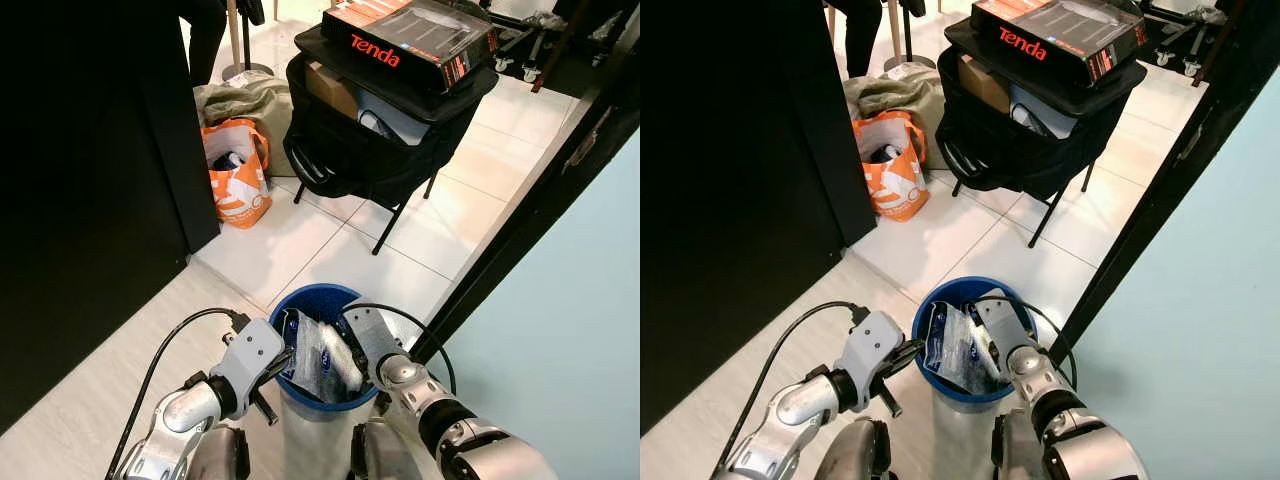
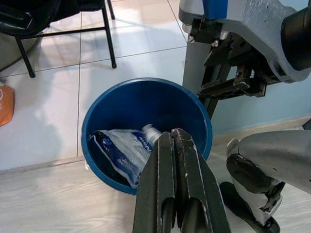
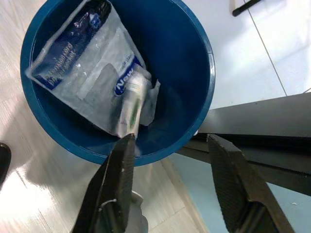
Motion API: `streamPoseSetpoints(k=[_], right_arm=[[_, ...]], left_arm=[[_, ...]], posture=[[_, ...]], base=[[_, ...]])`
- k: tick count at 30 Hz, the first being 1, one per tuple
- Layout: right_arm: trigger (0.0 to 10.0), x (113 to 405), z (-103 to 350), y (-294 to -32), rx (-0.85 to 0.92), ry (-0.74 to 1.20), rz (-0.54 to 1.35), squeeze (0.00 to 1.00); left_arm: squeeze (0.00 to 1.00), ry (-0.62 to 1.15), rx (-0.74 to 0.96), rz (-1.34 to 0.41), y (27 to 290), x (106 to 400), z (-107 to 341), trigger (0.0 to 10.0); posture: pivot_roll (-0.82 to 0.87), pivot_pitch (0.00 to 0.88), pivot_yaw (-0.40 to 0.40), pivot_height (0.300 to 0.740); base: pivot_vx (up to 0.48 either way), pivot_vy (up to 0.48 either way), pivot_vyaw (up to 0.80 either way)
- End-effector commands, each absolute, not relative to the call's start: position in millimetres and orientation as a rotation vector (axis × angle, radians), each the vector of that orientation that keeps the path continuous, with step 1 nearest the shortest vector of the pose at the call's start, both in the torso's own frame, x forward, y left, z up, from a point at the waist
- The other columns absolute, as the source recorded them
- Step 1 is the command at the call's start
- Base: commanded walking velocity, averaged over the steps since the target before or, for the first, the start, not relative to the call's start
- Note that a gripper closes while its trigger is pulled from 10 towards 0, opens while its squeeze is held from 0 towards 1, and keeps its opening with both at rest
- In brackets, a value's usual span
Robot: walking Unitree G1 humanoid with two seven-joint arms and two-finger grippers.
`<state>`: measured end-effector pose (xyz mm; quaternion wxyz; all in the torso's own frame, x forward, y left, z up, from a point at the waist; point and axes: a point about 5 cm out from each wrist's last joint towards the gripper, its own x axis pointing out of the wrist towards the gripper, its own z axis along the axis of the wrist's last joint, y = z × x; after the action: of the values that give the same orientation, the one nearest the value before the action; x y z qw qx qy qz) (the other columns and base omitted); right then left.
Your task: Clean up the room
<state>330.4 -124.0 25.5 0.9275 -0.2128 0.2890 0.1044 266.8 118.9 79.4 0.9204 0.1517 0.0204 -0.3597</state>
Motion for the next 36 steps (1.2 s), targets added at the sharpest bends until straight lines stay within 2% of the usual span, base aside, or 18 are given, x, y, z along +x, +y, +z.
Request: streamPoseSetpoints(k=[1, 4, 6, 7, 8, 9, 12, 15, 20, 36], right_arm=[[10.0, 328, 23, -125, -0.416, 0.61, 0.203, 0.0], [10.0, 330, 25, -126, -0.389, 0.597, 0.188, 0.0], [10.0, 332, 29, -128, -0.282, 0.552, 0.143, 0.0], [10.0, 332, 29, -128, -0.282, 0.552, 0.143, 0.0], [10.0, 333, 30, -129, -0.26, 0.518, 0.124, 0.0], [10.0, 333, 30, -129, -0.26, 0.518, 0.124, 0.0], [10.0, 330, 31, -131, -0.218, 0.457, 0.093, 0.0], [10.0, 324, 27, -132, -0.155, 0.432, 0.079, 0.0], [10.0, 319, 24, -133, -0.11, 0.424, 0.075, 0.0], [10.0, 319, 25, -130, -0.075, 0.402, 0.072, 0.0]], left_arm=[[0.0, 0.077, 0.326, -0.741, 121, 264, 73, 10.0], [0.0, 0.085, 0.336, -0.696, 123, 267, 72, 10.0], [0.0, 0.136, 0.326, -0.502, 134, 277, 65, 10.0], [0.0, 0.136, 0.326, -0.502, 134, 277, 65, 10.0], [0.0, 0.163, 0.285, -0.391, 140, 281, 62, 10.0], [0.0, 0.163, 0.285, -0.391, 140, 281, 62, 10.0], [0.0, 0.199, 0.245, -0.216, 149, 283, 56, 10.0], [0.0, 0.229, 0.222, -0.137, 151, 282, 51, 10.0], [0.0, 0.234, 0.215, -0.132, 147, 282, 49, 10.0], [0.0, 0.235, 0.203, -0.112, 140, 287, 49, 10.0]], posture=[[0.1, 0.231, -0.066, 0.627], [0.09, 0.222, -0.065, 0.627], [0.08, 0.191, -0.06, 0.627], [0.08, 0.191, -0.06, 0.627], [0.08, 0.179, -0.056, 0.627], [0.08, 0.179, -0.056, 0.627], [0.07, 0.151, -0.047, 0.627], [0.06, 0.132, -0.039, 0.627], [0.06, 0.128, -0.037, 0.627], [0.06, 0.1, -0.031, 0.677]], base=[[0.0, 0.0, 0.0], [0.0, 0.0, 0.0], [0.0, 0.0, 0.0], [0.0, 0.0, 0.0], [0.0, 0.0, 0.0], [0.0, 0.0, 0.0], [0.0, 0.0, 0.0], [0.0, 0.0, 0.0], [0.0, 0.0, 0.0], [0.0, 0.0, 0.0]])
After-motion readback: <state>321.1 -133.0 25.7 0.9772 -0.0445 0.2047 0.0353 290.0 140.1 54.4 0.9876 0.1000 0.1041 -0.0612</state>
